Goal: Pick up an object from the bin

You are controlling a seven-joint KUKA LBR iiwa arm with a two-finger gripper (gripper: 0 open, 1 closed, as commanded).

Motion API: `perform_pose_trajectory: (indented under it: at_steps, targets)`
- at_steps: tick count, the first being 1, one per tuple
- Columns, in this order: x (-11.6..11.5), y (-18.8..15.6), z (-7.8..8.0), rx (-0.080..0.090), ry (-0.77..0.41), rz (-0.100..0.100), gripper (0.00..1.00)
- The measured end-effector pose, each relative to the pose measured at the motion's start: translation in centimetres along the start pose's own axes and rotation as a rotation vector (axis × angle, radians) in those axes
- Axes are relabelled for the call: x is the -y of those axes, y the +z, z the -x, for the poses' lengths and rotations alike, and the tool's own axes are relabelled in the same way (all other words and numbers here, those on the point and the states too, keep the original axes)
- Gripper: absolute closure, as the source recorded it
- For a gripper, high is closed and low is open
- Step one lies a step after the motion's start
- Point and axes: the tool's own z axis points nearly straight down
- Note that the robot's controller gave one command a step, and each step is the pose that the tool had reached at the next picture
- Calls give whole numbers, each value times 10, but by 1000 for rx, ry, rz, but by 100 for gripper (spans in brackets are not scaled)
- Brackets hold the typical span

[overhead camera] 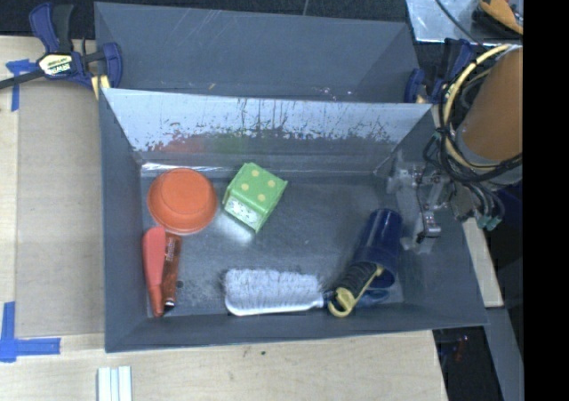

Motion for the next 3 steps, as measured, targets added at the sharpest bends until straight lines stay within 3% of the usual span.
perform_pose_trajectory:
  at_steps: [1, 2, 3]
  targets:
    - [0, -3, 2, 7, -3, -1, 0]
    - [-31, 79, -30, 12, -275, -4, 0]
    - [-39, 38, -48, 16, -614, -9, 0]
